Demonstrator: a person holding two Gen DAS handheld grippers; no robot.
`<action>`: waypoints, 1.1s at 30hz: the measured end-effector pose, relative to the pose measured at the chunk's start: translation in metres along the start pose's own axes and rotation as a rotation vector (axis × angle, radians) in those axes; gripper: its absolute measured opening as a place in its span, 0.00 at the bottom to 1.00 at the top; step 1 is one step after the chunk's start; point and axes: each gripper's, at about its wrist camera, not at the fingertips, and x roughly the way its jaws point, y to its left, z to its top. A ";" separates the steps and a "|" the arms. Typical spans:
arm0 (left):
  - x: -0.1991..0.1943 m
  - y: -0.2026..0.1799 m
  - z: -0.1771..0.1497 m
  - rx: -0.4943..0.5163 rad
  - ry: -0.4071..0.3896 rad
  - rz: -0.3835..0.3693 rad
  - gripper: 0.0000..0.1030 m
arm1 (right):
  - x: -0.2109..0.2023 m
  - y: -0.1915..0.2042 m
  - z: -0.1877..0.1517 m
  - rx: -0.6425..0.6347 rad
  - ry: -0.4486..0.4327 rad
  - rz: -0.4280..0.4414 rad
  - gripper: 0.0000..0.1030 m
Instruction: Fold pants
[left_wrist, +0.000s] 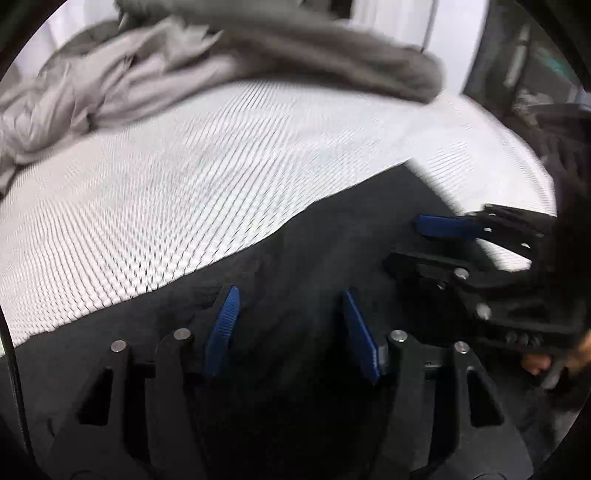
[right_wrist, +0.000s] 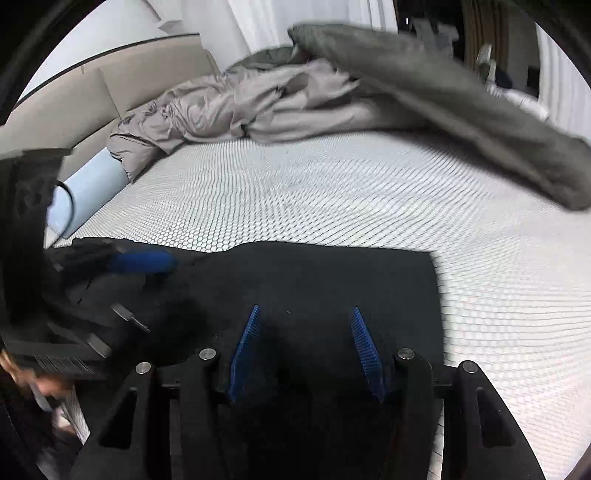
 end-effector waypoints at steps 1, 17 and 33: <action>0.005 0.007 -0.003 -0.031 0.001 -0.034 0.51 | 0.014 0.000 -0.001 -0.010 0.032 -0.020 0.51; -0.013 0.033 -0.021 -0.080 -0.037 -0.123 0.36 | 0.009 0.002 0.016 -0.046 -0.038 -0.165 0.51; -0.049 0.024 -0.033 -0.035 -0.039 -0.077 0.36 | -0.027 -0.029 -0.007 0.010 -0.002 -0.263 0.55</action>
